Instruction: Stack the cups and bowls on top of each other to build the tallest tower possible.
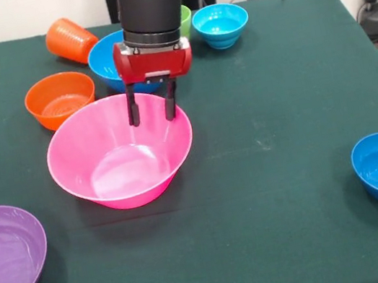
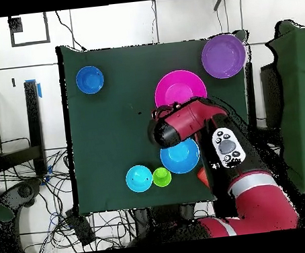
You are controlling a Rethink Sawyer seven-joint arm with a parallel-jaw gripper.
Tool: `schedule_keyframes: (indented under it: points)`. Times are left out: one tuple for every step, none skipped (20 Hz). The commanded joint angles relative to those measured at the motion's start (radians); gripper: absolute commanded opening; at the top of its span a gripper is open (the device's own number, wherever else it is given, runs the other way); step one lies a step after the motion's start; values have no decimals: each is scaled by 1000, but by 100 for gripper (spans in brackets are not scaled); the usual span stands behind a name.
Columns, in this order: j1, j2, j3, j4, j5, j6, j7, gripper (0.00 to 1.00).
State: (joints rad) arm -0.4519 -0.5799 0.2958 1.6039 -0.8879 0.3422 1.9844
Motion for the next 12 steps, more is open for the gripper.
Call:
schedule_keyframes:
  points:
    - [-36, 29, 17, 79, 73, -87, 129, 100]
    - [-64, 38, 39, 84, 86, -93, 109, 100]
    - [-105, 56, 73, 93, 108, -94, 84, 100]
    - [-136, 72, 90, 95, 114, -109, 71, 100]
    - [-167, 88, 107, 97, 120, -124, 57, 100]
    - [-197, 103, 129, 86, 122, -100, 11, 100]
    - [-217, 116, 141, 73, 126, -71, -28, 100]
    - [-221, 120, 134, 56, 114, -59, -54, 100]
    - [-219, 125, 122, 38, 101, -48, -69, 100]
    - [-230, 141, 122, 23, 86, -53, -83, 100]
    - [-242, 158, 122, 7, 71, -57, -97, 100]
    - [-270, 188, 143, -9, 58, -58, -127, 100]
